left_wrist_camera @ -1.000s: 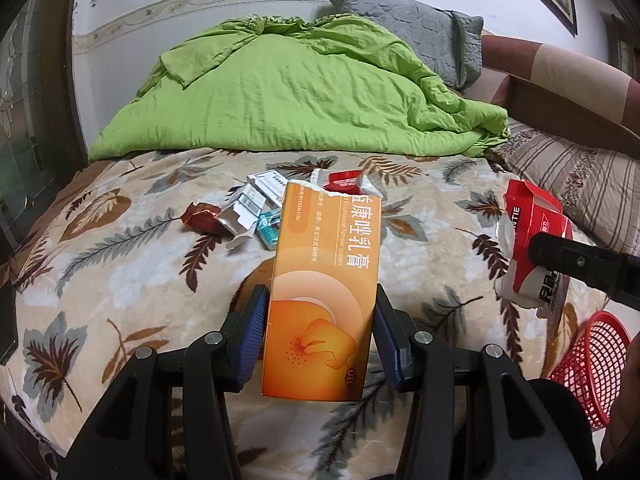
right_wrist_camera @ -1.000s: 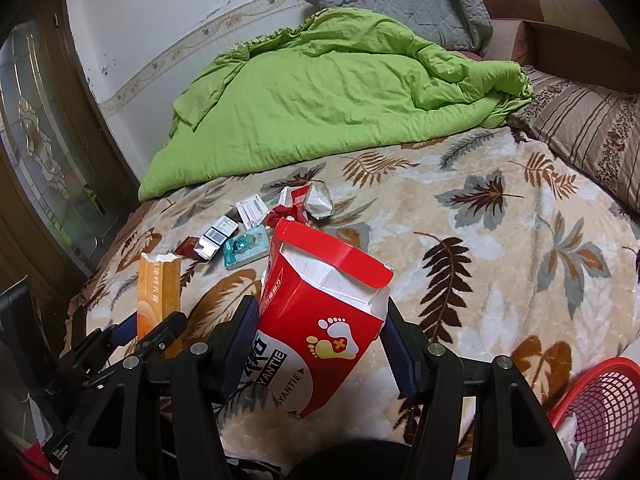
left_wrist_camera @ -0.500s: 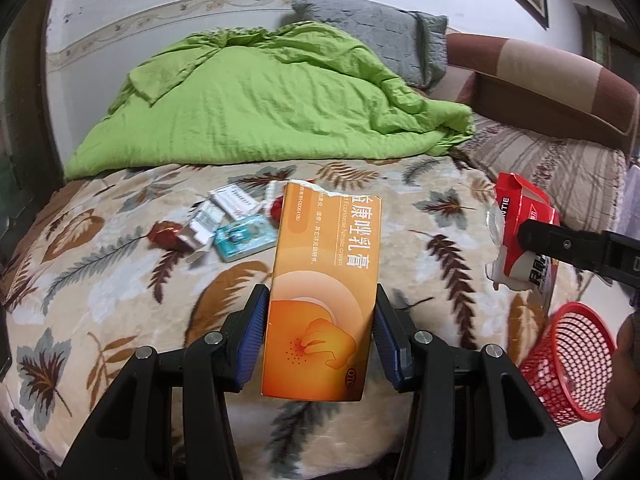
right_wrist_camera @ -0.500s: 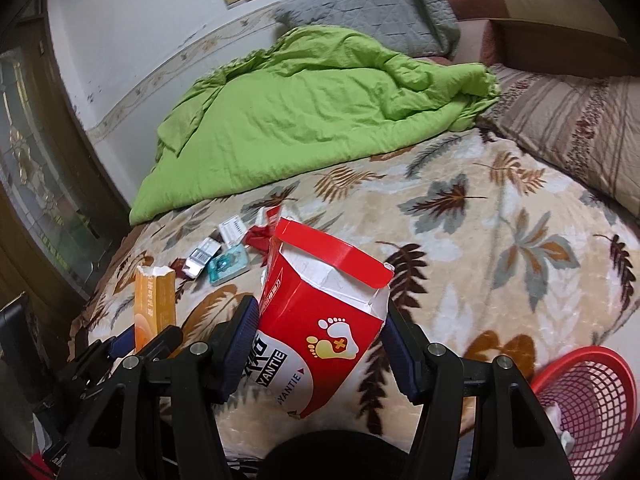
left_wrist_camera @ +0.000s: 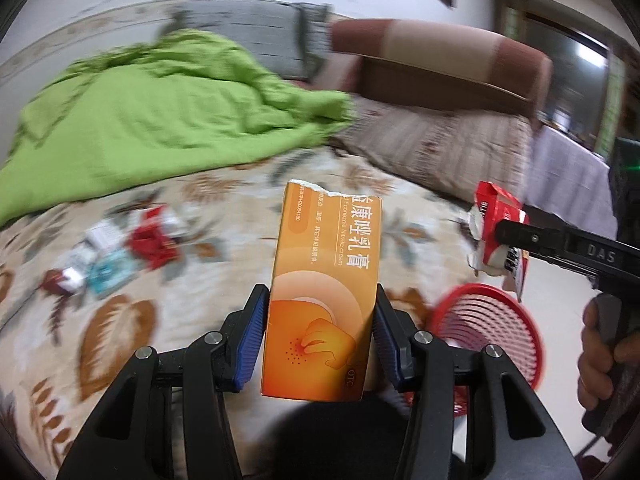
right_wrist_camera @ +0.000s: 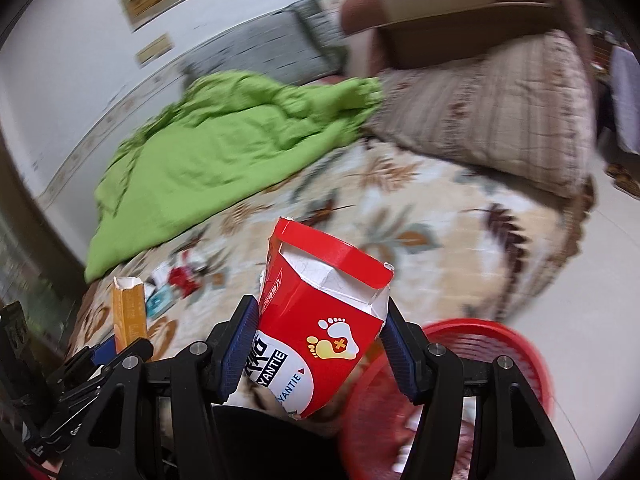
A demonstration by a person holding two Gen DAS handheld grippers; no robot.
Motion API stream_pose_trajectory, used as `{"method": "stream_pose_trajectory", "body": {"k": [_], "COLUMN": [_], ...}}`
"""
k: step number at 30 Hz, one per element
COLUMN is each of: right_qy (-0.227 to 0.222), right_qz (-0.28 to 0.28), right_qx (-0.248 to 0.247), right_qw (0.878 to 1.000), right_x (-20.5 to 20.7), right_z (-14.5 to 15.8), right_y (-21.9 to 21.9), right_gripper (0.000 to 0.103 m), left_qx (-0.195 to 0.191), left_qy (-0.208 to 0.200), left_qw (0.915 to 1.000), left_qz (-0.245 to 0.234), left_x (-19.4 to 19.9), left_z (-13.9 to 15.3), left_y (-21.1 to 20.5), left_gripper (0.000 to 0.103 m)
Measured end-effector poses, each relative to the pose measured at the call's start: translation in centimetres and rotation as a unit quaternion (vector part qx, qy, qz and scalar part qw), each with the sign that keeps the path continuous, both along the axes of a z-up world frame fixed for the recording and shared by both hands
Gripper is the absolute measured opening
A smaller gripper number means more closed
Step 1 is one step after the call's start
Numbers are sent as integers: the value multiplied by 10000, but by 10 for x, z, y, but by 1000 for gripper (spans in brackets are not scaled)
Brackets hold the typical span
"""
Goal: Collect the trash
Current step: 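Carry both items to the red basket and open both grippers over it, then move both open grippers back over the trash on the bed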
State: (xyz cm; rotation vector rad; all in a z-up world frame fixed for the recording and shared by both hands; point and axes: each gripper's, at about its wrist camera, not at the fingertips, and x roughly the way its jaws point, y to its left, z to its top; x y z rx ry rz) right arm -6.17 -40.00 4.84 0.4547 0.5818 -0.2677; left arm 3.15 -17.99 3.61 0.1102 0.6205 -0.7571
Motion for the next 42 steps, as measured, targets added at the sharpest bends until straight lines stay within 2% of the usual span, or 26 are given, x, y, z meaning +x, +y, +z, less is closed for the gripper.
{"method": "stream_pose_trajectory", "body": {"k": [5,10,18,21,23,33,42], "right_qy": [78,223,269,267,269,265,282], "right_qz": [-555,-903,-1032,-1031,-1037,-899,-295], "right_qx": [32,259,421,446,471,647,534], "right_qw": [9984,9953,9934,9933,9931,9935,9977], "right_x": [-46,-76,-89,-91,-91,-84,-45], "right_z": [-1,-18,-29,-32,-33,-41,-37], "right_y": [-39,-65,-81,-85,-86,-84,-49], "right_gripper": [66,66,66,66,66,66,66], "left_qx": [-38,43,320,374,369,172,-15], "left_qy": [297,910,1497,1592,1569,1533,1348], "left_qw": [9946,9804,9619,9571,9572,9684,9831], "left_qz": [-991,-1749,-2264,-2392,-2403,-1960,-1241], "left_x": [-22,-36,-49,-52,-54,-31,-2], "left_z": [4,-9,-36,-41,-40,-31,-20], "left_y": [-52,-100,-148,-157,-158,-131,-79], "left_gripper": [49,49,49,54,64,65,65]}}
